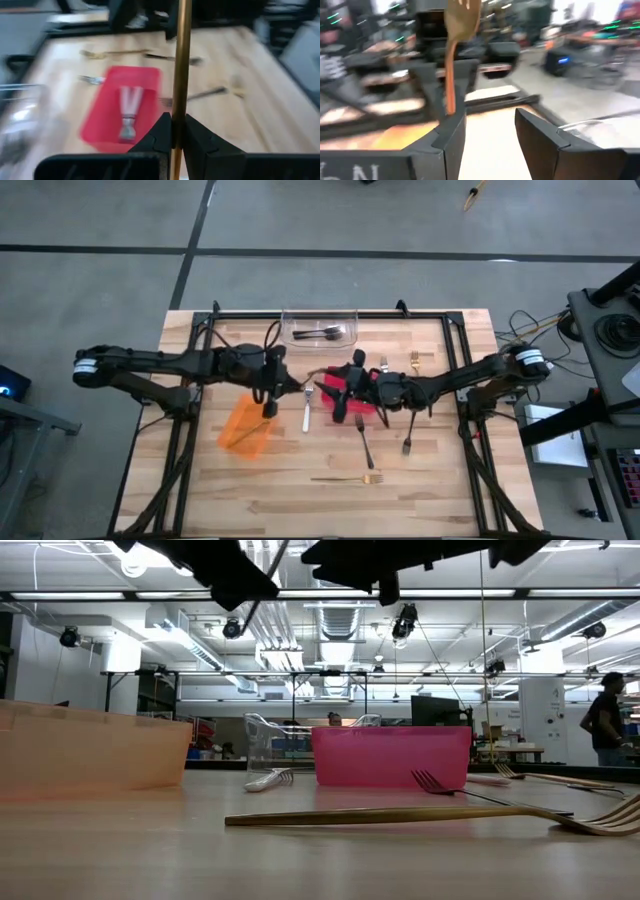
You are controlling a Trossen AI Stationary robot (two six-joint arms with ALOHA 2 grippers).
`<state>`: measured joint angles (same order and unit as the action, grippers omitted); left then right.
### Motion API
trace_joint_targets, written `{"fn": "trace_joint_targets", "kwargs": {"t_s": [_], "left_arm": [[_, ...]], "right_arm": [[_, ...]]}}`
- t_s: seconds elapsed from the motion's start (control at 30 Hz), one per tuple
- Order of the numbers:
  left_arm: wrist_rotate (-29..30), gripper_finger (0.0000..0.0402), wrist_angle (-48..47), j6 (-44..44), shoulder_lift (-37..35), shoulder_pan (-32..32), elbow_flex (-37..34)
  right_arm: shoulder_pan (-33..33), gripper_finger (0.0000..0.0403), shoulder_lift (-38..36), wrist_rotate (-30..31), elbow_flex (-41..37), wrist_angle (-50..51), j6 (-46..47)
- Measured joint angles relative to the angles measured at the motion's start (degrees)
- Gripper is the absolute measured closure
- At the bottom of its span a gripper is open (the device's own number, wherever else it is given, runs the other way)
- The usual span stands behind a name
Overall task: Sort silverware by color (type)
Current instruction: Put the gold fork into the orange bin
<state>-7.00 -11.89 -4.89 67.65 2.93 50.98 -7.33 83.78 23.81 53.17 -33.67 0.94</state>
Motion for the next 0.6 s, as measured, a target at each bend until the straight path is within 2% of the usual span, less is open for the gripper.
{"fn": "trace_joint_targets", "kwargs": {"t_s": [0.17, 0.27, 0.5, 0.6], "left_arm": [[-10.4, 0.0394, -1.8, -2.4, 0.1, 0.1, 0.0], [-10.8, 0.0394, -1.9, -2.1, 0.8, 0.1, 0.0], [-10.8, 0.0392, -1.1, -2.0, 2.8, 0.1, 0.0], [-10.6, 0.0392, -0.1, -1.9, 3.6, 0.1, 0.0]], "right_arm": [[0.0, 0.0247, -4.5, -7.7, 0.0, 7.5, 0.2], [0.0, 0.0248, -5.7, -12.2, 0.0, 7.8, -1.8], [0.0, 0.0247, -6.5, -12.7, 0.0, 7.1, -5.6], [0.0, 0.0252, -6.2, -16.1, 0.0, 5.0, -6.7]]}}
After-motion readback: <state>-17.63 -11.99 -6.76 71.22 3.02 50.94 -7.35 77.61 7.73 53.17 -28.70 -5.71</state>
